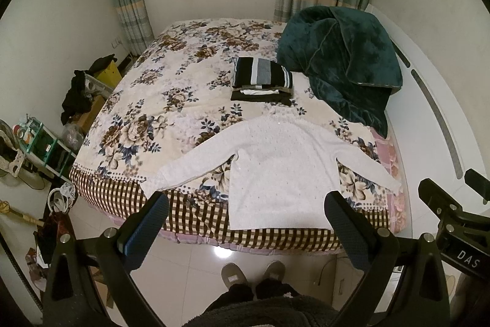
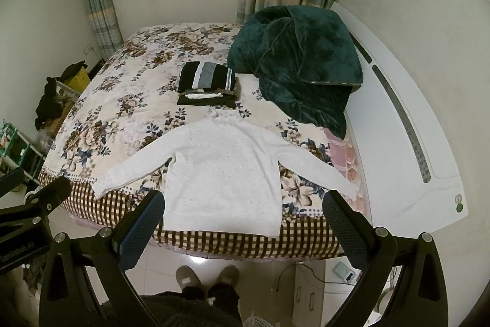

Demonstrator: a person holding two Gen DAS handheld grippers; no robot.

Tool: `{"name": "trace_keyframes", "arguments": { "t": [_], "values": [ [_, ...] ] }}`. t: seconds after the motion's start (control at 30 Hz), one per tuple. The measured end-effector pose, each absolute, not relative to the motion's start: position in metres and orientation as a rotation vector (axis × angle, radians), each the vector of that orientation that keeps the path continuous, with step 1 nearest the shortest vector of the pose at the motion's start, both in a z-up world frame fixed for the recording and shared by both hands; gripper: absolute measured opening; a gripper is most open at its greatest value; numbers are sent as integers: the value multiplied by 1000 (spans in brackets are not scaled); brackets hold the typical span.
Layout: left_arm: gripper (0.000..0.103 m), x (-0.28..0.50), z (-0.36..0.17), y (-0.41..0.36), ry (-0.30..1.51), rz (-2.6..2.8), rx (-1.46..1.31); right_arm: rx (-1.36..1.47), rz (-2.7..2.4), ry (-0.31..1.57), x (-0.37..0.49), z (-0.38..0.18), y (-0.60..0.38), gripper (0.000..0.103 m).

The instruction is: Fold small clothes

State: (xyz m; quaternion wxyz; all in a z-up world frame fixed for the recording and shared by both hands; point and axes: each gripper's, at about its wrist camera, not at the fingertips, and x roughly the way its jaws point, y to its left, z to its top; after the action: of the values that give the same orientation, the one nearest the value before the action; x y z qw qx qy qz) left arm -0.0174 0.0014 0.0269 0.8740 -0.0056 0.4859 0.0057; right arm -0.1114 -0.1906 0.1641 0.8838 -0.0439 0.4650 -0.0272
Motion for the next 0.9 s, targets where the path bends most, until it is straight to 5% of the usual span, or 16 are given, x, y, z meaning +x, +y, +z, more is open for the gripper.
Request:
{"name": "trace_keyframes", "arguments": {
  "t": [0.9],
  "values": [
    [103, -6, 38, 18, 985, 3, -21, -92, -54, 954, -103, 169, -180, 103]
  ]
}}
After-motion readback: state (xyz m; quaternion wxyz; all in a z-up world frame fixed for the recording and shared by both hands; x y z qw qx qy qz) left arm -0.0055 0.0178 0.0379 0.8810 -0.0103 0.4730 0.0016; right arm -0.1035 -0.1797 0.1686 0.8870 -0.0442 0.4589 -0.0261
